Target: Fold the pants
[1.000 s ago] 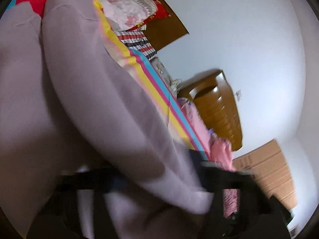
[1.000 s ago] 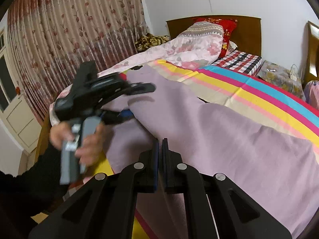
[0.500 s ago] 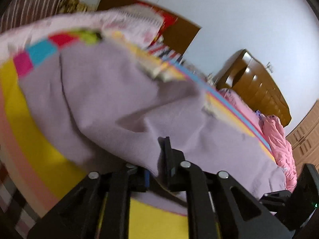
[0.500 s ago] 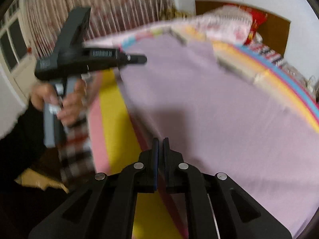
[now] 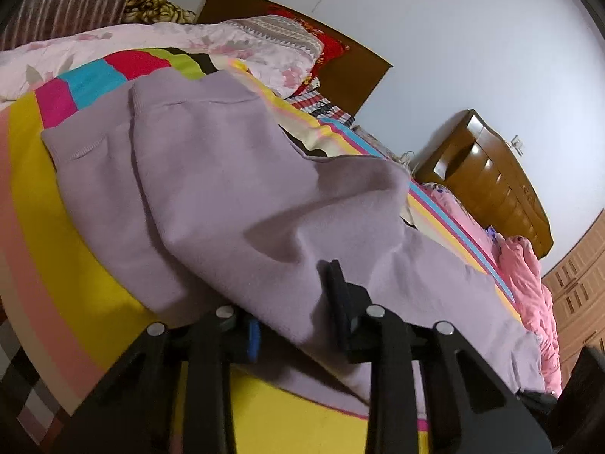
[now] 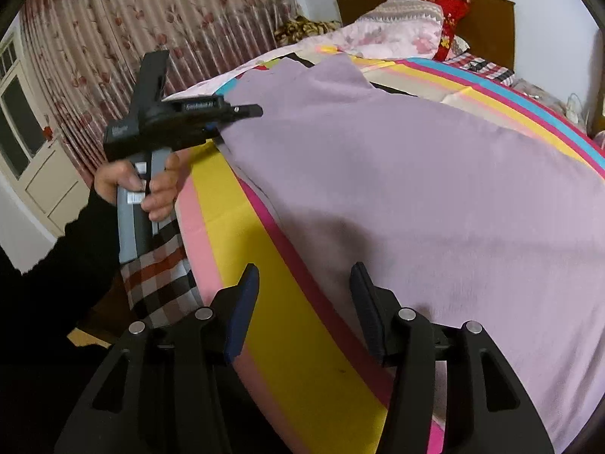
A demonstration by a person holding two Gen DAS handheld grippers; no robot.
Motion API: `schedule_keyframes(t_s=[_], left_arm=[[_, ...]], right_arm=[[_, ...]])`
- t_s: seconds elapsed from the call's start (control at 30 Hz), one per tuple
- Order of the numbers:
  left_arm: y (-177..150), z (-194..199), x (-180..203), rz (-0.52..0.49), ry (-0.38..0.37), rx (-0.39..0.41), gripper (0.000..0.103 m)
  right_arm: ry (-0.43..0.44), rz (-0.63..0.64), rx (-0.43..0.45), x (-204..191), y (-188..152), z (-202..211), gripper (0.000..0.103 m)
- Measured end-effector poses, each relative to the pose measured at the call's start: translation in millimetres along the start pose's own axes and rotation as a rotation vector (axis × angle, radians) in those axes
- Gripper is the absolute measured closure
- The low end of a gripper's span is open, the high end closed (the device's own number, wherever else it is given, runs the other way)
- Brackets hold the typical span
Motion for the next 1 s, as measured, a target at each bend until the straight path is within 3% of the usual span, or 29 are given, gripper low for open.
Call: schedule_keyframes(t_s=[0.13, 0.23, 0.27, 0.3, 0.4, 0.47, 0.53, 0.63, 0.7, 0.77, 0.9, 1.0], left_arm=[[-1.5, 2.1, -2.8, 0.008, -0.005, 0.011, 0.068], [1.8, 4.3, -1.7, 0.042, -0.049, 0.016, 0.047], [2.3, 5.8, -1.1, 0.049, -0.060, 0.020, 0.035], [3.4, 8.2, -1.0, 0.058, -0.068, 0.025, 0.025], [8.2, 21.0, -7.2, 0.093, -0.055, 0.056, 0.013], [13.9, 32.4, -19.3, 0.145, -0.090, 0.089, 0.011], [21.1, 42.6, -36.9, 0.209, -0.112, 0.130, 0.011], [35.1, 51.5, -57.4, 0.258, -0.071, 0.186, 0.011], [49.8, 57.5, -67.3, 0.246, -0.026, 0.245, 0.012], [62.5, 54.8, -71.8, 0.220, 0.022, 0.255, 0.013], [79.5, 39.9, -78.3, 0.191, 0.105, 0.244, 0.028], [87.0, 27.9, -84.1, 0.200, 0.136, 0.220, 0.033]], right_arm=[[0.070, 0.025, 0.061, -12.4, 29.7, -8.6, 0.052], [0.147, 0.092, -0.014, -35.7, 37.4, -39.8, 0.052], [0.138, 0.128, -0.064, -43.9, 34.9, -54.2, 0.050], [0.122, 0.158, -0.034, -48.1, 36.5, -52.8, 0.050], [0.165, 0.140, -0.054, -42.9, 50.2, -47.5, 0.050], [0.194, 0.117, -0.004, -31.8, 72.3, -38.9, 0.050], [0.167, 0.129, 0.048, -24.8, 98.4, -37.4, 0.050], [0.117, 0.195, 0.138, -21.8, 146.9, -44.6, 0.050], [0.140, 0.209, 0.159, -20.7, 184.1, -64.2, 0.050], [0.170, 0.211, 0.149, -24.2, 221.0, -92.0, 0.050], [0.216, 0.245, 0.037, -41.9, 293.7, -163.6, 0.050], [0.202, 0.319, -0.050, -59.9, 320.5, -210.9, 0.050]])
Point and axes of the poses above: each gripper's, at about its wrist camera, not at the fingertips, and z roughly against the way its jaws point, x to its right, y to its top, the point moved 3 cm from there along -z, roughly the way its jaws point, and after that the axes turned 12 degrees about -y, right-handed, at the moved point
